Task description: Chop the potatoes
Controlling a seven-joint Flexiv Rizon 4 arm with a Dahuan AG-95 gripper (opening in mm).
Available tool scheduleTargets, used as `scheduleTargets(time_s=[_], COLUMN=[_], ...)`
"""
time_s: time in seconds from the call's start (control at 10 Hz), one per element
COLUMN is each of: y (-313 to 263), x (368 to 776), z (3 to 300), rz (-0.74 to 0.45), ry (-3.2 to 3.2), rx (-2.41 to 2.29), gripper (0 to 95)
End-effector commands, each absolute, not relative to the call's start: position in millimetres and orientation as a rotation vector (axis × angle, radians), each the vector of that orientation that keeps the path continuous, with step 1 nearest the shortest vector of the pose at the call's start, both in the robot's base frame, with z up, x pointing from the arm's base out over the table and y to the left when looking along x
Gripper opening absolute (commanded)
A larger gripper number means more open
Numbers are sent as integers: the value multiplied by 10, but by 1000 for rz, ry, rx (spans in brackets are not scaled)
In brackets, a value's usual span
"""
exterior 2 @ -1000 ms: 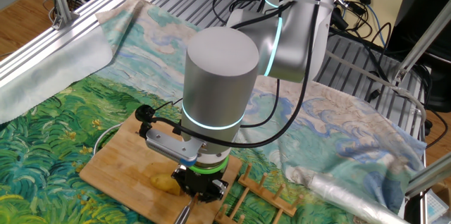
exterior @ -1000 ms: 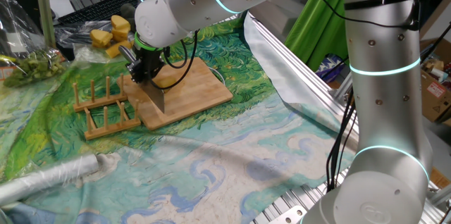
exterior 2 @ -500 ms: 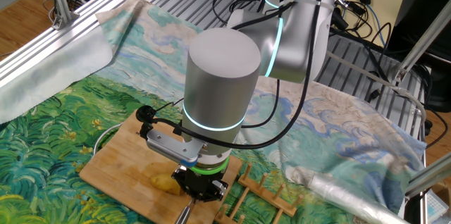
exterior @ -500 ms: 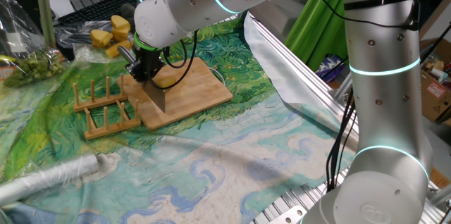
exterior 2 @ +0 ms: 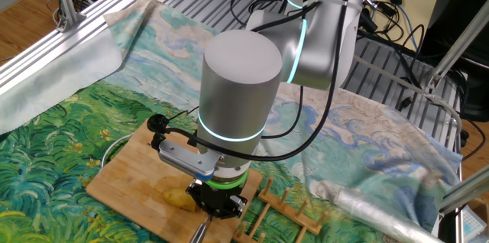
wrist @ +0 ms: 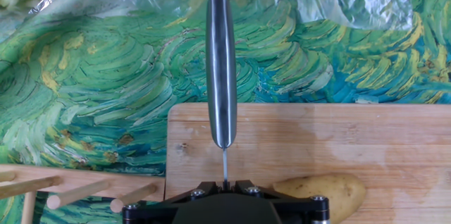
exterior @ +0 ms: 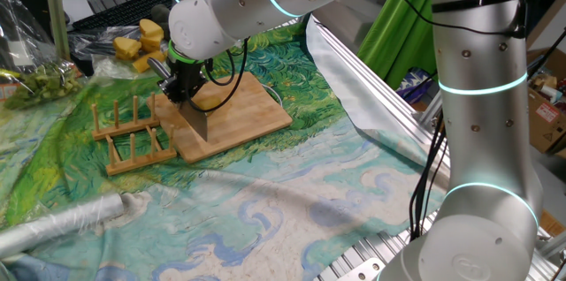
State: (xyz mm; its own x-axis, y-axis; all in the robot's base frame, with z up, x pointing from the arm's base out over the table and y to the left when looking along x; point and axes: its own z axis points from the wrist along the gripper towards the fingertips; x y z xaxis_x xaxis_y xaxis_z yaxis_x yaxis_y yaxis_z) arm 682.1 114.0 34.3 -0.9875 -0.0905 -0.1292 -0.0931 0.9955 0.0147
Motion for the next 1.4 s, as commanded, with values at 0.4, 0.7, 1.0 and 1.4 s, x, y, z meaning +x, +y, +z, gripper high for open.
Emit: scheduleTargets(time_s=[0.4, 0.7, 1.0, 1.4], y=[1144, 1144, 1144, 1049], x=[6821, 6821, 6821, 7007], z=[340, 340, 340, 719], rz=[32, 32, 32, 21], ry=[3009, 3009, 3009, 3015], rx=[-139, -139, -139, -119], gripper=[0, 0, 0, 0])
